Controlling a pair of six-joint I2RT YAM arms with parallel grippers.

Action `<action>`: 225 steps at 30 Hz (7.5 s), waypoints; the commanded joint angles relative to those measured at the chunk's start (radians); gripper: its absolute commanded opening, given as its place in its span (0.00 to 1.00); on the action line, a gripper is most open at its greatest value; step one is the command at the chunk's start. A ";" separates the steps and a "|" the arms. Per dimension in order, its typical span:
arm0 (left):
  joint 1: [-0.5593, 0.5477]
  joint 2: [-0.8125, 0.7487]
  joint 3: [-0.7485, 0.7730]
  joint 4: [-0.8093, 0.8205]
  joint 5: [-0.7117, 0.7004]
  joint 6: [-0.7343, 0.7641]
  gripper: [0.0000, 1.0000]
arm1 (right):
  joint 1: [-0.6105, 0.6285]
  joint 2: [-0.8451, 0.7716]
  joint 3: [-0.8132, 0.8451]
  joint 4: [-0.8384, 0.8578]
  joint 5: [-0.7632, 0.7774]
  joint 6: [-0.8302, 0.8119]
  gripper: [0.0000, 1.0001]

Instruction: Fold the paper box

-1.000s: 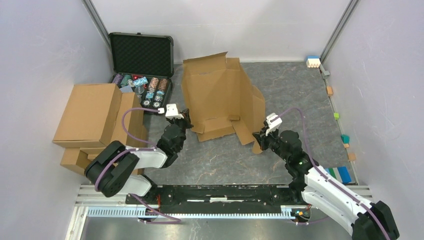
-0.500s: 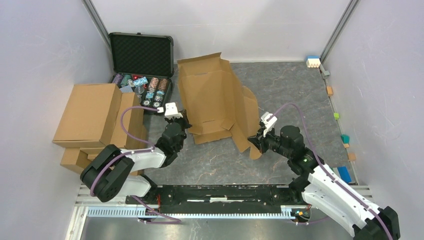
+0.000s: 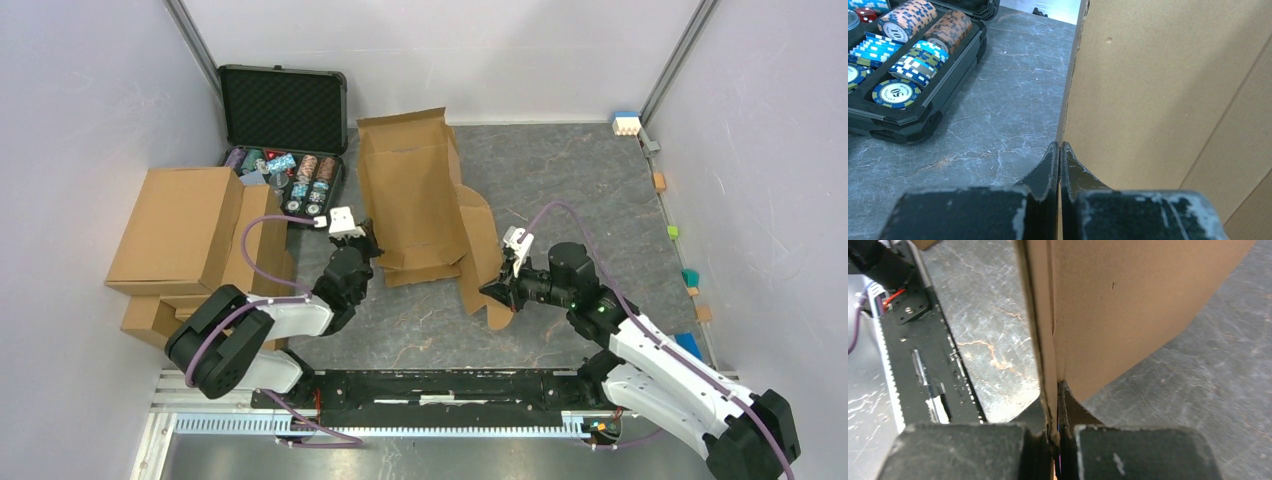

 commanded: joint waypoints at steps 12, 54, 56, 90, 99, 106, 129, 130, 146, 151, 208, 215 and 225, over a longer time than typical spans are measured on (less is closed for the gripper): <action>-0.021 -0.047 -0.064 0.056 0.013 -0.129 0.02 | 0.012 -0.044 -0.229 0.184 -0.145 0.297 0.00; -0.087 0.000 -0.066 0.251 0.115 0.232 0.02 | 0.012 -0.135 -0.185 0.148 0.649 0.140 0.98; -0.091 -0.003 -0.066 0.256 0.108 0.254 0.02 | 0.011 -0.143 -0.166 0.150 0.676 0.119 0.98; -0.106 -0.100 -0.029 0.054 0.073 0.132 0.33 | 0.011 -0.350 -0.157 0.130 0.582 -0.006 0.00; 0.053 -0.138 0.052 -0.092 0.246 0.002 0.52 | 0.010 -0.405 -0.229 0.138 0.522 0.013 0.00; 0.097 -0.274 0.050 -0.206 0.300 0.079 0.68 | 0.010 -0.376 -0.201 0.114 0.525 -0.007 0.00; 0.380 -0.047 0.335 -0.201 0.856 0.008 0.35 | 0.010 -0.346 -0.187 0.119 0.487 -0.013 0.00; 0.379 -0.046 0.342 -0.226 0.862 0.007 0.24 | 0.011 -0.345 -0.185 0.122 0.484 -0.009 0.00; 0.205 -0.127 0.278 -0.322 0.452 -0.123 0.04 | 0.010 -0.296 -0.171 0.198 0.302 0.100 0.00; 0.204 -0.113 0.266 -0.369 0.454 -0.109 0.45 | 0.011 -0.293 -0.150 0.149 0.354 0.068 0.00; 0.241 -0.065 0.261 -0.575 0.615 -0.069 0.17 | 0.010 -0.269 -0.116 0.089 0.607 0.048 0.59; 0.114 -0.107 0.274 -0.621 0.461 0.151 0.05 | 0.010 -0.230 -0.070 0.090 0.629 0.053 0.76; -0.014 -0.145 0.164 -0.432 0.343 0.336 0.02 | 0.010 -0.068 0.027 0.103 0.604 0.115 0.78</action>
